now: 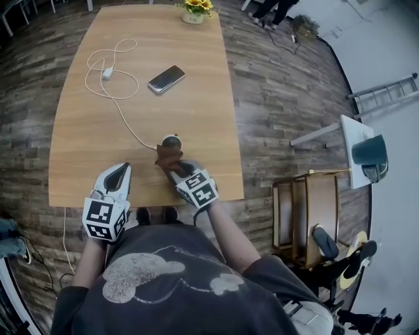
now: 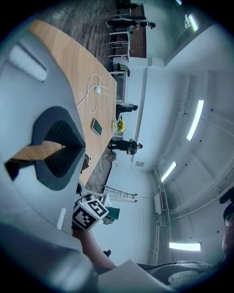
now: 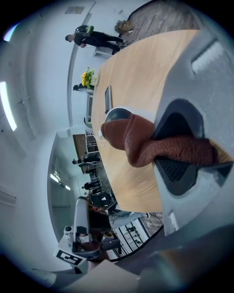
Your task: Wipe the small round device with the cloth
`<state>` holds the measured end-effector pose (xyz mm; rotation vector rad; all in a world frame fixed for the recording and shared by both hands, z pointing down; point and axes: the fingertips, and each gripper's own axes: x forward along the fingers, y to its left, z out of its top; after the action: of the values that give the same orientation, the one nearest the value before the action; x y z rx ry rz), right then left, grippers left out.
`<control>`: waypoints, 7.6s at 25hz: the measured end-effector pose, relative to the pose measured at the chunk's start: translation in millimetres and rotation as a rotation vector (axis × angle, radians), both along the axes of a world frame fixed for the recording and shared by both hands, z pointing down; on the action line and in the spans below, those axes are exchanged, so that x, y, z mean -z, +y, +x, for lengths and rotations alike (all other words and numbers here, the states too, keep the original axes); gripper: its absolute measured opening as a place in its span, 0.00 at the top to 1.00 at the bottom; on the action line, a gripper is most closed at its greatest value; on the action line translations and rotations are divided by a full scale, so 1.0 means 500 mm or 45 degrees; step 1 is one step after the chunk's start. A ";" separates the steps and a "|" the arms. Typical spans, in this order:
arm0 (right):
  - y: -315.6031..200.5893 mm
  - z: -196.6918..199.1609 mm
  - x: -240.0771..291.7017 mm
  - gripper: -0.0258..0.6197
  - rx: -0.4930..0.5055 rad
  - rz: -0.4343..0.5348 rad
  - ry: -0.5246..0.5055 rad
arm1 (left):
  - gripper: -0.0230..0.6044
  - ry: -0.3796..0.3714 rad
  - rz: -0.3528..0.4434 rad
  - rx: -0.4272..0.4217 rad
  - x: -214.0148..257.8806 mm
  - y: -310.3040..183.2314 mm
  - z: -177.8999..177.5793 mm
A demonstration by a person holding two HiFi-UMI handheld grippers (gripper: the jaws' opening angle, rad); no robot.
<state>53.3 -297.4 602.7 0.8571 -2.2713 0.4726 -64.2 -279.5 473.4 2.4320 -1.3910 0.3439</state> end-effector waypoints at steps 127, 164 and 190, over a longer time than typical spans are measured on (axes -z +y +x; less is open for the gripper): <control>-0.048 -0.084 0.124 0.84 -0.528 0.044 -0.177 | 0.93 -0.010 -0.089 -0.040 -0.098 -0.036 -0.107; 0.180 -0.007 0.199 0.84 -0.515 0.220 -0.340 | 0.93 0.033 -0.017 -0.168 -0.081 0.083 -0.012; 0.598 0.071 0.178 0.84 -0.576 0.167 -0.422 | 0.93 -0.022 0.047 -0.057 0.041 0.563 -0.042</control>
<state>88.9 1.4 513.8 1.4661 -2.4198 0.7156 -85.1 2.0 452.8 2.4993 -1.3633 0.3540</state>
